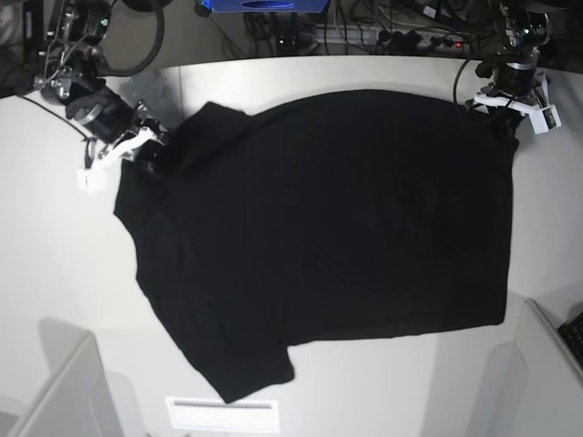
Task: Fold the T-shirt properly
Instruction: 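Pull the shoulder corners apart with both grippers to straighten the shirt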
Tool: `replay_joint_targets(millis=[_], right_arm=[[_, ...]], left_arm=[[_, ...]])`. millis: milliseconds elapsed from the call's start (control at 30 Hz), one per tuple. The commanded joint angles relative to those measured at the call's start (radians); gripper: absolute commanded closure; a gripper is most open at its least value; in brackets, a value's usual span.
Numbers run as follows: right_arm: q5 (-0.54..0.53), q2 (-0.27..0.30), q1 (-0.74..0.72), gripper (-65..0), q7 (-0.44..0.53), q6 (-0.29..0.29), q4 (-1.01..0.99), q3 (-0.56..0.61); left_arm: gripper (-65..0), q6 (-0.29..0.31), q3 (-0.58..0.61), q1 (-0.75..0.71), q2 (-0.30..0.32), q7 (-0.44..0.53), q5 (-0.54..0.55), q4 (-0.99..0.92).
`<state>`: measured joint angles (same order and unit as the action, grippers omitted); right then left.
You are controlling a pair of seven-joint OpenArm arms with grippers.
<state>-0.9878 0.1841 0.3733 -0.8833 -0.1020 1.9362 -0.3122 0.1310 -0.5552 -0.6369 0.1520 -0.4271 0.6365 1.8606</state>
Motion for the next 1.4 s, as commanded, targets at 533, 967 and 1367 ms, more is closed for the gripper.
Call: replay_joint_targets(millis=[533,967,1367], right_arm=[[-0.012,-0.013,-0.204,0.0,-0.067,-0.006,-0.053,0.026],[-0.01,-0.011,-0.311,0.0,-0.061,-0.005,-0.174,0.103],[-0.009,-0.011,-0.399,0.0,-0.061,-0.005,-0.304,0.104]], left_arm=[[0.0,-0.06,-0.088,0.059,-0.087,0.024,0.001,0.01],[0.0,-0.058,-0.199,0.21,-0.087,-0.246,0.003,0.02],[0.0,-0.06,-0.199,0.291,-0.085,-0.275,0.001,0.018]])
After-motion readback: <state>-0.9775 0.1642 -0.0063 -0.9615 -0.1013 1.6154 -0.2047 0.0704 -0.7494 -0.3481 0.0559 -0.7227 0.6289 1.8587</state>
